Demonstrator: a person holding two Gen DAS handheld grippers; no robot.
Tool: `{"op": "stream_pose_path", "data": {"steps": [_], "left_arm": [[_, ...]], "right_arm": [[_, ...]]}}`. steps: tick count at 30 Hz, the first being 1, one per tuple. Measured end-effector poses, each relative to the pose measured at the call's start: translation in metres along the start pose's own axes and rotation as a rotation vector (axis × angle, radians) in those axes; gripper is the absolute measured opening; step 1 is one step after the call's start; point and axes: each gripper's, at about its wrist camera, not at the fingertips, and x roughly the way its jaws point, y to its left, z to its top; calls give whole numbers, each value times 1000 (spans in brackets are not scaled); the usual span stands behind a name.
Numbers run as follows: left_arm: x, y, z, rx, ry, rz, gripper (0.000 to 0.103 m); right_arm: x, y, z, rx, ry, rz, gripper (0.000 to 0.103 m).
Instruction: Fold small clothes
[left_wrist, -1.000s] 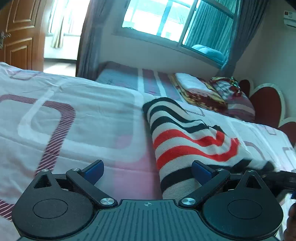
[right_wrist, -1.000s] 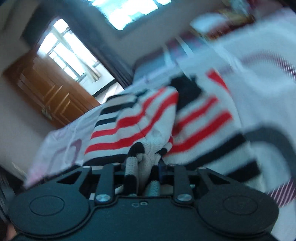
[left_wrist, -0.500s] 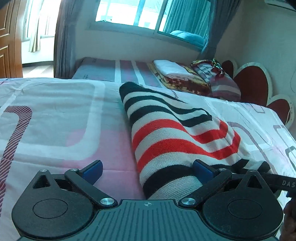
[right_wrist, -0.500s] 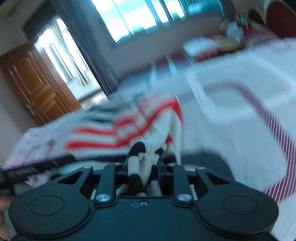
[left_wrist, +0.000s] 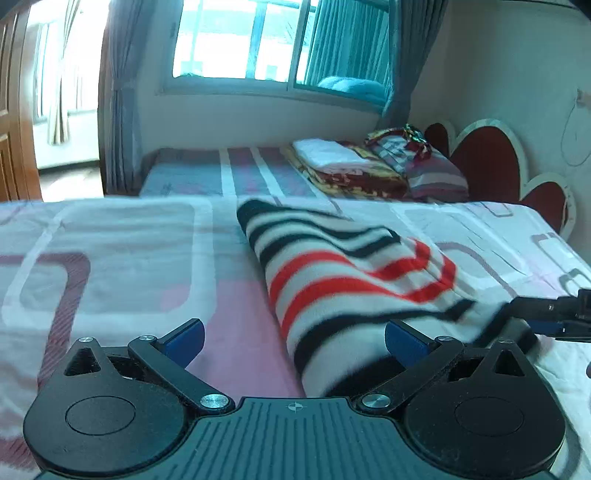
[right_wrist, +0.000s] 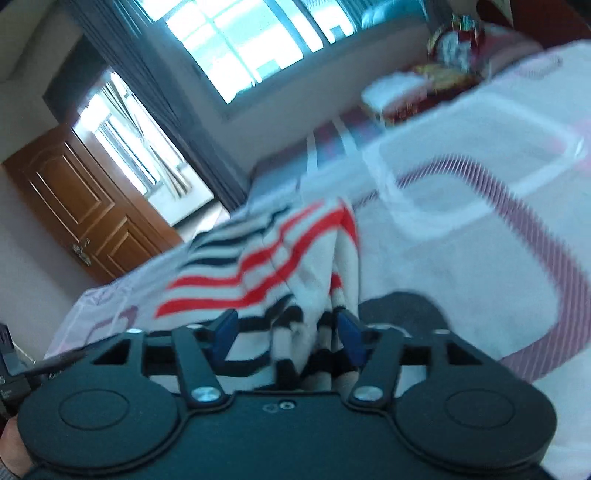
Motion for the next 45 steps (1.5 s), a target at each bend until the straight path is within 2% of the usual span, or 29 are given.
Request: {"op": "stream_pose_path", "data": {"steps": [4, 6, 8, 12, 15, 16, 17, 19, 20, 22, 25, 28, 31, 35, 36, 38, 40, 43, 45], "left_arm": [[3, 3, -18, -7, 60, -9, 103], [8, -2, -27, 25, 82, -2, 103], [9, -7, -35, 67, 77, 11, 103], [0, -4, -37, 69, 78, 8, 103], [-14, -4, -29, 97, 6, 28, 103], [-16, -3, -23, 102, -24, 47, 103], [-14, -1, -16, 94, -39, 59, 103], [-6, 3, -2, 67, -42, 62, 103], [0, 4, 6, 52, -44, 66, 103], [13, 6, 17, 37, -40, 78, 103], [36, 8, 29, 21, -8, 89, 103], [57, 12, 33, 2, 15, 79, 103], [72, 14, 33, 0, 47, 64, 103], [74, 15, 33, -10, 43, 48, 103], [76, 15, 35, -3, 38, 50, 103], [80, 17, 39, -13, 41, 40, 103], [85, 19, 41, -32, 47, 31, 103], [92, 19, 43, -37, 59, 23, 103], [96, 19, 43, -45, 70, 18, 103]], "right_arm": [[-4, -1, -12, 29, 15, 2, 56], [16, -1, -20, -15, 98, -110, 30], [25, -6, -25, 0, 99, -114, 23], [25, 0, -26, -42, 106, -133, 23], [18, 0, -18, -25, 135, -106, 29], [9, 2, -14, -28, 99, -97, 36], [0, 4, -10, -45, 41, -99, 49], [-9, 9, 2, -70, -57, -96, 66], [-7, 9, 9, -64, -79, -94, 67], [8, 8, 24, -65, -80, -97, 67], [38, 14, 38, -149, -70, -152, 67], [70, 17, 43, -234, -23, -163, 65], [98, 20, 45, -295, 49, -179, 54], [102, 17, 39, -325, 9, -188, 43], [100, 18, 40, -317, -4, -158, 38], [100, 17, 45, -286, -7, -108, 45], [108, 8, 55, -219, 44, -92, 46], [117, -17, 69, -49, 81, 3, 50], [120, -31, 75, 19, 83, 36, 42]]}}
